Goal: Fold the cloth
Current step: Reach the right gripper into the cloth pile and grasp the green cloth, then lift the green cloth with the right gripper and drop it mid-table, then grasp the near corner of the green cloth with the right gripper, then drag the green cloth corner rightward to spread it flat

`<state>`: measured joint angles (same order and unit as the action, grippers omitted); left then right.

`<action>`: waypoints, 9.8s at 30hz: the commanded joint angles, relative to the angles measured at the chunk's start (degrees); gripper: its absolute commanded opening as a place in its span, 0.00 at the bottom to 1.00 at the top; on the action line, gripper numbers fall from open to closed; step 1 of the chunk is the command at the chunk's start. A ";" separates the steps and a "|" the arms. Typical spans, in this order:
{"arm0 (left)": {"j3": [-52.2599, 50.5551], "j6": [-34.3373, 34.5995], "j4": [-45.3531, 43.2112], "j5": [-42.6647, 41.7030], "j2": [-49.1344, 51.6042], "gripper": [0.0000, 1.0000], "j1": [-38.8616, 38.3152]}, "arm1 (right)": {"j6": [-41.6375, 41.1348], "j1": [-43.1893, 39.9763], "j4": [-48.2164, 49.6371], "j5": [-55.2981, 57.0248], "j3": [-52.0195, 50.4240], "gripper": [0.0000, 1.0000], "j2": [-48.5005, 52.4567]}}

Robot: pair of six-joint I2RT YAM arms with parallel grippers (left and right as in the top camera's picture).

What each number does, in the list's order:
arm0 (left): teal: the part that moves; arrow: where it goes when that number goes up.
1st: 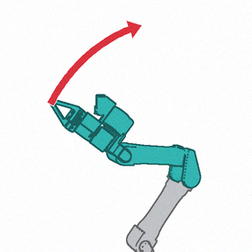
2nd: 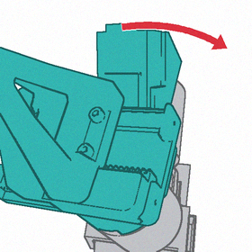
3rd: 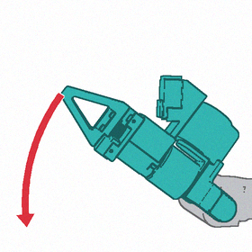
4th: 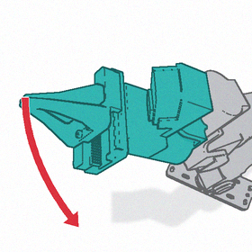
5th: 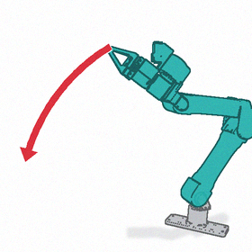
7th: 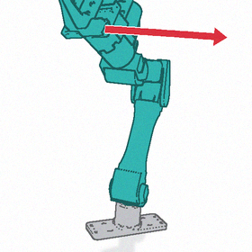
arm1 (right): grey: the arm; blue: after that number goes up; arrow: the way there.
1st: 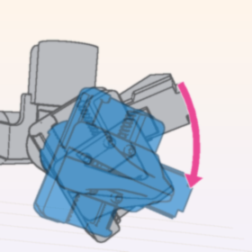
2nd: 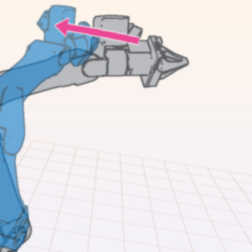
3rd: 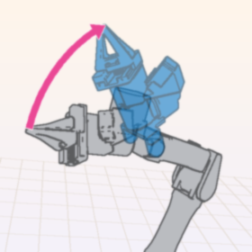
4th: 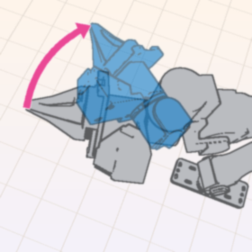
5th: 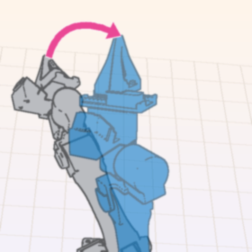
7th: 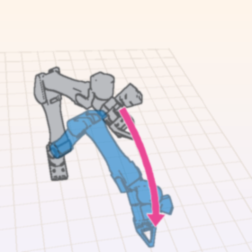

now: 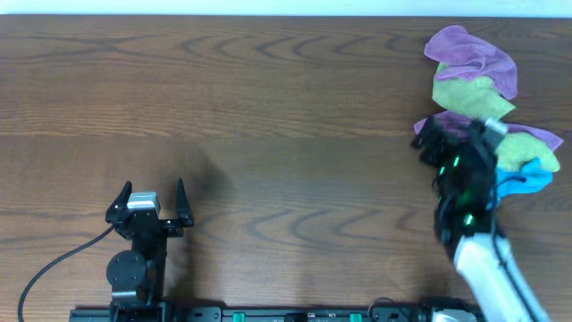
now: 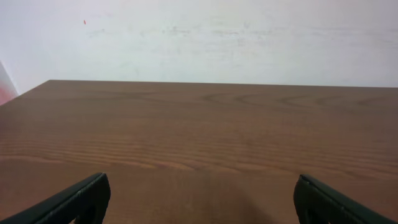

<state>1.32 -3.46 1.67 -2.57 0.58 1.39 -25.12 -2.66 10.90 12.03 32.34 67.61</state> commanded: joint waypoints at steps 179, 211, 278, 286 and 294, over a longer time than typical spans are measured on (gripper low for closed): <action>-1.05 -0.83 2.73 1.66 -0.31 0.95 0.20 | 23.58 55.76 -65.02 -1.55 39.95 0.67 33.31; -1.05 -0.83 2.73 1.66 -0.31 0.95 0.20 | 26.03 61.94 -52.46 7.02 39.63 0.45 45.27; -1.05 -0.83 2.75 1.66 -0.31 0.95 0.20 | 4.66 27.15 -59.34 4.28 45.09 0.02 38.95; -1.05 -0.83 2.73 1.66 -0.31 0.95 0.20 | 13.81 34.03 -57.11 -7.96 43.71 0.02 37.51; -1.05 -0.83 2.73 1.66 -0.31 0.96 0.20 | 19.56 39.41 -53.70 -10.58 39.89 0.02 37.51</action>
<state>1.34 -3.46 1.67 -2.57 0.58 1.39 -8.56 36.25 -43.09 3.57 74.56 105.38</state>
